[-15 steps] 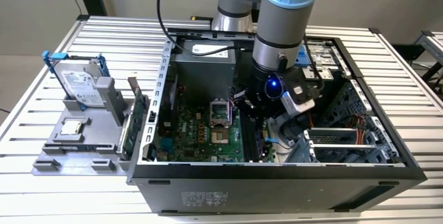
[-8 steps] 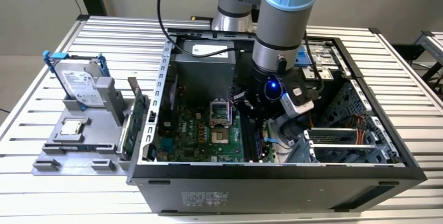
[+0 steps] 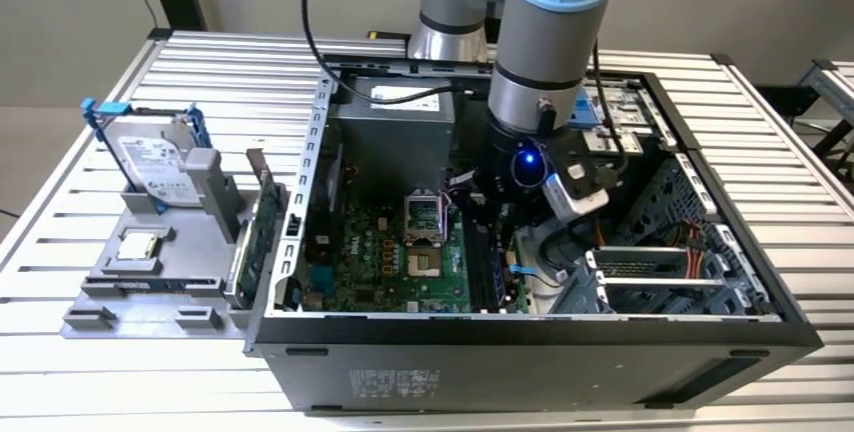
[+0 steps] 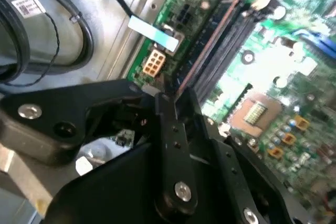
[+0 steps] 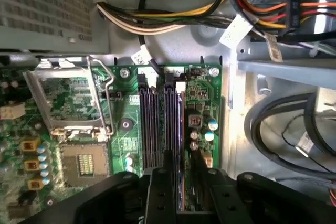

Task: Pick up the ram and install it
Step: 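Insert the ram into the slot, then press down the ram until it locks into place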

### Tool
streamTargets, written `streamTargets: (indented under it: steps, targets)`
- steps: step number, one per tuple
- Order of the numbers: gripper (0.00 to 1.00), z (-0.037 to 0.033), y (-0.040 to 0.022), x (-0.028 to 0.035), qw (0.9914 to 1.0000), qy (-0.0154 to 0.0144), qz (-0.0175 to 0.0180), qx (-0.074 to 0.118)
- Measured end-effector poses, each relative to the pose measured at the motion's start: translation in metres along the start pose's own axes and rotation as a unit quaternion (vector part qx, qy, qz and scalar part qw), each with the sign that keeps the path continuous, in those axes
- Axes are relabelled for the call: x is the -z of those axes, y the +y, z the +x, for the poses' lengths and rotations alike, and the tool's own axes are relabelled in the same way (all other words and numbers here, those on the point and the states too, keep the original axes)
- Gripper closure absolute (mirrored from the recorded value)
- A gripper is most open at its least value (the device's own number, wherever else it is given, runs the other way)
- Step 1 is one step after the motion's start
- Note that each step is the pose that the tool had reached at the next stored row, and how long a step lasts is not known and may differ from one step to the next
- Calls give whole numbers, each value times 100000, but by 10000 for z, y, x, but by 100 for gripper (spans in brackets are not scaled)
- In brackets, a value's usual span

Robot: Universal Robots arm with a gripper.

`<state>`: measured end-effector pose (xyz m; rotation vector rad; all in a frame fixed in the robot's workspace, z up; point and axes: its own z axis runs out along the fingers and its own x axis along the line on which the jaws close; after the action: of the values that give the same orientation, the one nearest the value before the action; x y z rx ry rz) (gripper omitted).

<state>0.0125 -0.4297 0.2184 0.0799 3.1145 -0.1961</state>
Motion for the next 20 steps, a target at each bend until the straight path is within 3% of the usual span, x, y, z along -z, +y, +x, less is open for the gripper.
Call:
streamTargets:
  steps: [7, 10, 11, 20]
  targets:
    - [0, -7, -36, 310, 100000, 2, 11, 2]
    - [0, -8, -36, 320, 100000, -4, -2, 44]
    - [100, -8, -36, 321, 100000, -5, 2, 65]
    - [100, -7, -38, 321, 100000, -10, 4, 81]
